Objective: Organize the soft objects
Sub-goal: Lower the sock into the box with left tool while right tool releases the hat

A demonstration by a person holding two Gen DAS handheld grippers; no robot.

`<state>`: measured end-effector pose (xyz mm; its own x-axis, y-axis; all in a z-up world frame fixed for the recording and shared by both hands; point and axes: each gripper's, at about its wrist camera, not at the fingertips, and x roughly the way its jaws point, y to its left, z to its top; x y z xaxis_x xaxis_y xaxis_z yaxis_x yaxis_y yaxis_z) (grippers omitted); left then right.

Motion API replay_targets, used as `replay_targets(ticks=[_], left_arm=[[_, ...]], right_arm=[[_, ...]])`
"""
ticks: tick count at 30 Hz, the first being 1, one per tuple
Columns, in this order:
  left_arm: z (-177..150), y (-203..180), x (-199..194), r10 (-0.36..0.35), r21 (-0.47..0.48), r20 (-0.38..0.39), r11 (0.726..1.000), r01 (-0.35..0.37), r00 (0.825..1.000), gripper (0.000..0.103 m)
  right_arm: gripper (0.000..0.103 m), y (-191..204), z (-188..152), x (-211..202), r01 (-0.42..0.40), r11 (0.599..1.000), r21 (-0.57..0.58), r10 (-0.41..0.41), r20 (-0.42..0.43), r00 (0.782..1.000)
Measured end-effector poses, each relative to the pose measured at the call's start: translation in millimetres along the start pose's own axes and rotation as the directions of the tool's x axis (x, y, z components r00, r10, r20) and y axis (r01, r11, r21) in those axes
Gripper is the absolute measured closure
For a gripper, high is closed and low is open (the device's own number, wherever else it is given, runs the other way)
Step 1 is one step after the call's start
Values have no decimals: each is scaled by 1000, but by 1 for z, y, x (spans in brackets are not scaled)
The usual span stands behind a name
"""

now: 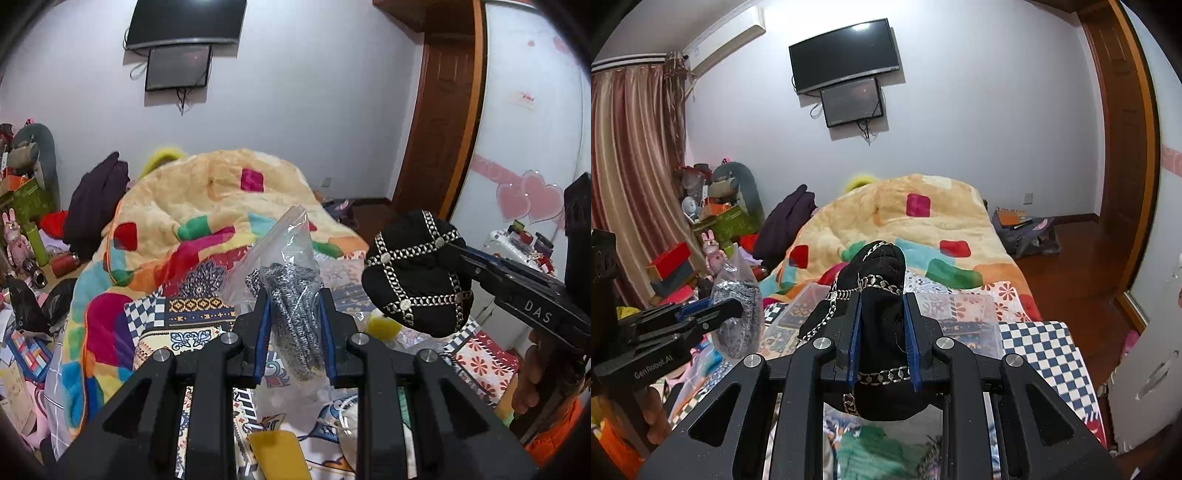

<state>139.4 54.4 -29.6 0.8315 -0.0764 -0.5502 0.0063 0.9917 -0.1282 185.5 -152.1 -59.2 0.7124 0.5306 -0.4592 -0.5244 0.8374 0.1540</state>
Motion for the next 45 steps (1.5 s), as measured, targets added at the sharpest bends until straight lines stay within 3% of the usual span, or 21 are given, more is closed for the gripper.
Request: replay_targets(ticks=[8,14,20,22,25,31,37,42,45], left_arm=[[-2,2,47,-2,22,-129,1000,5,992,79],[-9,-7,67,63,102,-166,994,-46,984,79],[-12,-12,79,75,145,-212,988,-45,974,78],[-14,-12,82,71,145,-230,989,-38,971,73],[-14,-10,76,54,128,-227,991,-25,972,66],[-9,-17,50,23,135,-167,991,-1,986,59],[-6,-20,11,5,125,-85,992,6,996,44],[-10,-18,-16,-12,100,-39,995,15,999,16],[-16,-13,-27,-8,68,-24,998,10,1000,8]], right_arm=[[84,0,-4,34,-18,1000,5,18,-91,996],[84,2,-14,59,-11,1000,-9,9,-198,980],[80,5,-21,71,-10,999,-48,-3,-271,963],[80,8,-22,71,4,997,-72,-24,-281,959],[71,10,-22,64,15,994,-105,-43,-271,962],[65,11,-14,40,36,990,-138,-64,-208,976],[57,12,-6,9,34,990,-136,-52,-129,990],[40,10,-9,-15,38,990,-134,-49,-82,995],[34,9,-15,-21,50,991,-122,-60,-85,995]])
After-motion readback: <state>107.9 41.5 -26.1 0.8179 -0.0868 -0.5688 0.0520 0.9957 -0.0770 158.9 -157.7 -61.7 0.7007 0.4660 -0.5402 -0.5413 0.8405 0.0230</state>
